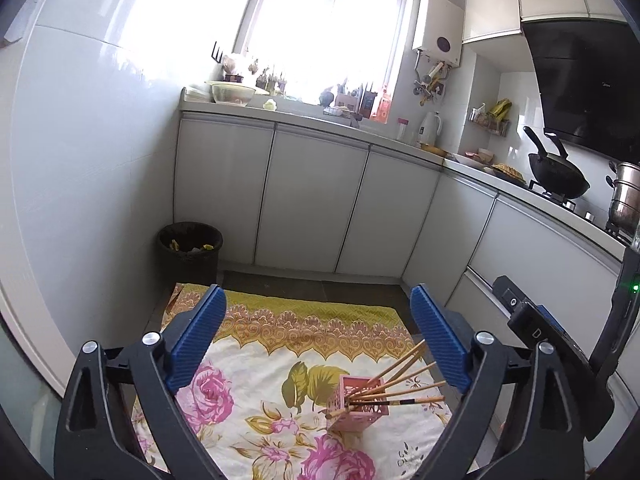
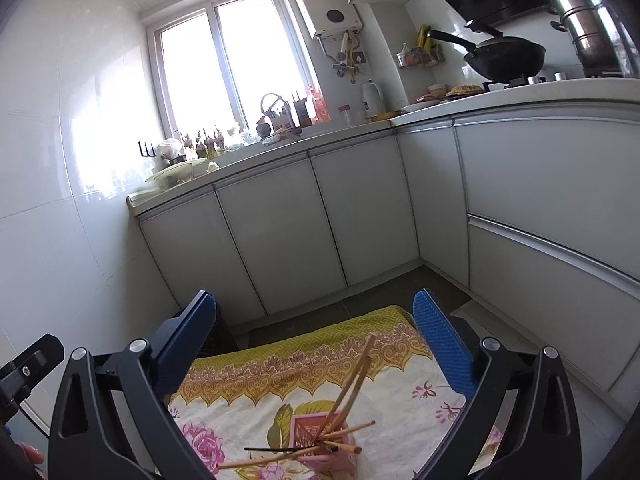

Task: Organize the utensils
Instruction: 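Return both tools to the last chopsticks and close the left tool on one, then lift the chopstick with the left tool while the right tool grasps the last chopstick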

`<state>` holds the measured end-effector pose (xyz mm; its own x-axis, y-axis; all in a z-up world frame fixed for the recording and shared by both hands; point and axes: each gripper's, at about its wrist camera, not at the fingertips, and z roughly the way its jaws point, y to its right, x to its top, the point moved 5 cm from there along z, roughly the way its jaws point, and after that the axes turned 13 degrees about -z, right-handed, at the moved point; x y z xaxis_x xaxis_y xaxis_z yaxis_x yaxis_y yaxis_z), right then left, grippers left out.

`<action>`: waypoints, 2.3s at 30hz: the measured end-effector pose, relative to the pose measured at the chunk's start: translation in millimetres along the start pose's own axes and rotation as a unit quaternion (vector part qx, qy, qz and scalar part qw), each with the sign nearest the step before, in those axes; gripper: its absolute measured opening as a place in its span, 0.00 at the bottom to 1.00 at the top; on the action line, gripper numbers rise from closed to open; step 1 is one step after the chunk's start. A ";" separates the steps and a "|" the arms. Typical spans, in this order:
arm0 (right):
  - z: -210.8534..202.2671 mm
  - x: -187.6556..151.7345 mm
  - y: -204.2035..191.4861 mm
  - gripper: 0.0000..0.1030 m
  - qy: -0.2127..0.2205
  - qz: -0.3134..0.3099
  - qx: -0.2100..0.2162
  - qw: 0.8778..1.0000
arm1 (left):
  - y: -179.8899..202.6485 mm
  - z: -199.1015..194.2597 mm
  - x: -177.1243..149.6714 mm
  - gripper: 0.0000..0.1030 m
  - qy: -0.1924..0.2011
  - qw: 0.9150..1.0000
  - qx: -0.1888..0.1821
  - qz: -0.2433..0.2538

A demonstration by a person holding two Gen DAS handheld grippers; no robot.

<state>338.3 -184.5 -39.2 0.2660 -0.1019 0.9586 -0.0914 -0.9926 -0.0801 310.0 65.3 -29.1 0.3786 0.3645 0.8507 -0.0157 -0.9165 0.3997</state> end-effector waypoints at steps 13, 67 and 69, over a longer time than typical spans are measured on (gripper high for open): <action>-138.2 -136.4 116.6 0.94 -0.159 0.072 -0.069 0.982 | 23.2 -37.5 -135.9 0.93 -0.157 0.984 -0.024 0.086; -173.0 -333.9 166.1 0.93 -0.447 0.200 -0.044 0.871 | 65.8 37.2 -433.5 0.06 -0.547 0.773 -0.027 0.321; -154.9 -335.0 154.7 0.94 -0.460 0.180 -0.045 0.868 | 54.3 38.7 -426.4 0.06 -0.543 0.780 -0.020 0.310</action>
<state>86.5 -293.7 -330.3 0.8548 -0.4562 0.2473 -0.3920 -0.8800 -0.2682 183.5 -146.2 -383.4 0.8472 -0.5215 0.1013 -0.5282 -0.8474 0.0550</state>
